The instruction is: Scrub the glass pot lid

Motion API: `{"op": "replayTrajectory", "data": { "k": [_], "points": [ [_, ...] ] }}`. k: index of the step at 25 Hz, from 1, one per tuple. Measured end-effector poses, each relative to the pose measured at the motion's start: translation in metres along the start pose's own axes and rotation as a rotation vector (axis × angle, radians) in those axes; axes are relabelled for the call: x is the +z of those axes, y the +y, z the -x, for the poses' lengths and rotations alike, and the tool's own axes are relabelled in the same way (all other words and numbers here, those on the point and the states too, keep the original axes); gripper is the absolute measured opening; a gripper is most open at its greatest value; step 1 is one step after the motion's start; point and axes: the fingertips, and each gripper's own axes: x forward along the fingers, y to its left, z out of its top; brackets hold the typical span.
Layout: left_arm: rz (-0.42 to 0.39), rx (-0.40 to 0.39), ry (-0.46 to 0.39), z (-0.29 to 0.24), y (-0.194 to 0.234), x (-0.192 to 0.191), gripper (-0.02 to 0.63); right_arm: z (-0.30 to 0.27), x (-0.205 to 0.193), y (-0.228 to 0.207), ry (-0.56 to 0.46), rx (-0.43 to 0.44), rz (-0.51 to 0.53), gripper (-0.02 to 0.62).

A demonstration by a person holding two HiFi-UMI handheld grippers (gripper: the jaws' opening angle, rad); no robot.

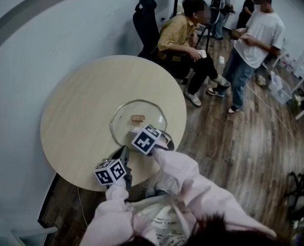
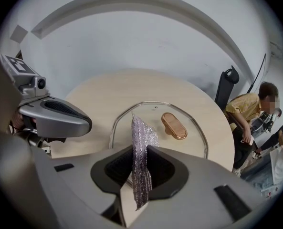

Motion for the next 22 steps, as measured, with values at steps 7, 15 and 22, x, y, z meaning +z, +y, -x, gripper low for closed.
{"op": "replayTrajectory", "data": {
  "k": [7, 15, 22],
  "points": [
    [-0.01, 0.005, -0.001, 0.007, 0.004, -0.004, -0.002, -0.002, -0.004, 0.011, 0.015, 0.002, -0.013, 0.087],
    [-0.009, 0.01, -0.01, 0.015, 0.005, -0.002, -0.002, -0.001, 0.001, 0.023, 0.007, 0.016, -0.007, 0.087],
    [-0.013, 0.012, -0.014, 0.021, 0.009, -0.003, -0.002, 0.0, 0.008, 0.034, -0.015, 0.05, -0.022, 0.087]
  ]
}}
